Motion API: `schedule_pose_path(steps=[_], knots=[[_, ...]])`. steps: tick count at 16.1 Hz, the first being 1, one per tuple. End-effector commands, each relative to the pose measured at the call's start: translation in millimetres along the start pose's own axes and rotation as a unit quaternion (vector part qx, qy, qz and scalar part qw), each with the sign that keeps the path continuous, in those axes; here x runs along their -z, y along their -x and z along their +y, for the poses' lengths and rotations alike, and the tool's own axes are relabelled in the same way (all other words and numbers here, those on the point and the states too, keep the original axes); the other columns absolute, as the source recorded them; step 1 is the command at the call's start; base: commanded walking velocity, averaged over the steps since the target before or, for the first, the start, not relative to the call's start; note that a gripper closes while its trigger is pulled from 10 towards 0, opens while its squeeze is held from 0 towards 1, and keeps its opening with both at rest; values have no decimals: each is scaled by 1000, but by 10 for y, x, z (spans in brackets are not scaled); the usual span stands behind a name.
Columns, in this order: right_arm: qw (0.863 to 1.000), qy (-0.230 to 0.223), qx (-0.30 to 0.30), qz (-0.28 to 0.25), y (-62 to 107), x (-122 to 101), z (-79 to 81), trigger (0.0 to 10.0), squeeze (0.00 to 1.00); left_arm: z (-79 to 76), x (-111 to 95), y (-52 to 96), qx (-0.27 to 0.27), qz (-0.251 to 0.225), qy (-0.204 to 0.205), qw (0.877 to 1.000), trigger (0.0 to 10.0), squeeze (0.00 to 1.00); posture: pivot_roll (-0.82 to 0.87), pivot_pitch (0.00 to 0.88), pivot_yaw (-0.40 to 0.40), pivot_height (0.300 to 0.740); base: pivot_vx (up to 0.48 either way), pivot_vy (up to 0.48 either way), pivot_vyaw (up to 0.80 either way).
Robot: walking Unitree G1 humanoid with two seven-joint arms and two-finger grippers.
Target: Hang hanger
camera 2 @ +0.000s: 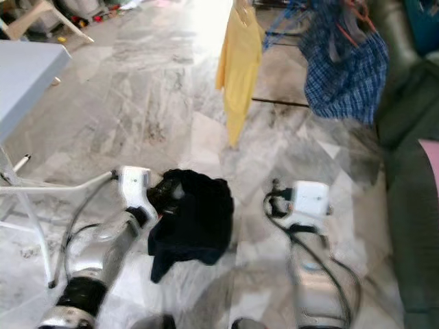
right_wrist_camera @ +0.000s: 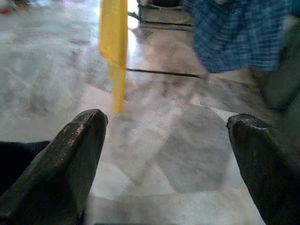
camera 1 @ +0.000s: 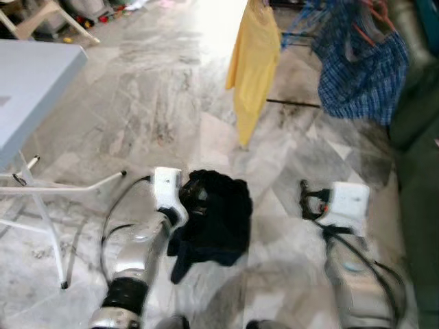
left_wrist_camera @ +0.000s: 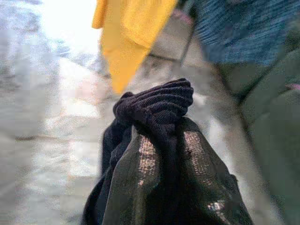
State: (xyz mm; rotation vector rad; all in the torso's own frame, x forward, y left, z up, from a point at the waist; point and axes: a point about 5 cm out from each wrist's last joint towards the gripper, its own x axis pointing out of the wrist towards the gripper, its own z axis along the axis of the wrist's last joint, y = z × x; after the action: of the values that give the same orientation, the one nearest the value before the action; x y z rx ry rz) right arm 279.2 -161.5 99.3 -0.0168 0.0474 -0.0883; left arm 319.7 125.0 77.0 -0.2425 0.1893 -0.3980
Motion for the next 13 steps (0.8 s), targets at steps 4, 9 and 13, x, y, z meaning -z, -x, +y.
schedule_pose_path(steps=[4,9,13], knots=[[1000,20,4,-10,38,57,-70,10000,0,-68,24,-106,2,-2,-1,1000,10000,0,-170,38,20,740,412,128,0],[999,39,-8,-12,-12,47,-88,10000,0,-42,-40,-191,0,-9,-5,1000,10000,0,-178,10,45,740,391,278,0],[1000,5,-21,-5,82,124,23,10000,0,52,1,-157,-6,4,-11,1000,10000,0,-178,20,59,740,332,347,0]])
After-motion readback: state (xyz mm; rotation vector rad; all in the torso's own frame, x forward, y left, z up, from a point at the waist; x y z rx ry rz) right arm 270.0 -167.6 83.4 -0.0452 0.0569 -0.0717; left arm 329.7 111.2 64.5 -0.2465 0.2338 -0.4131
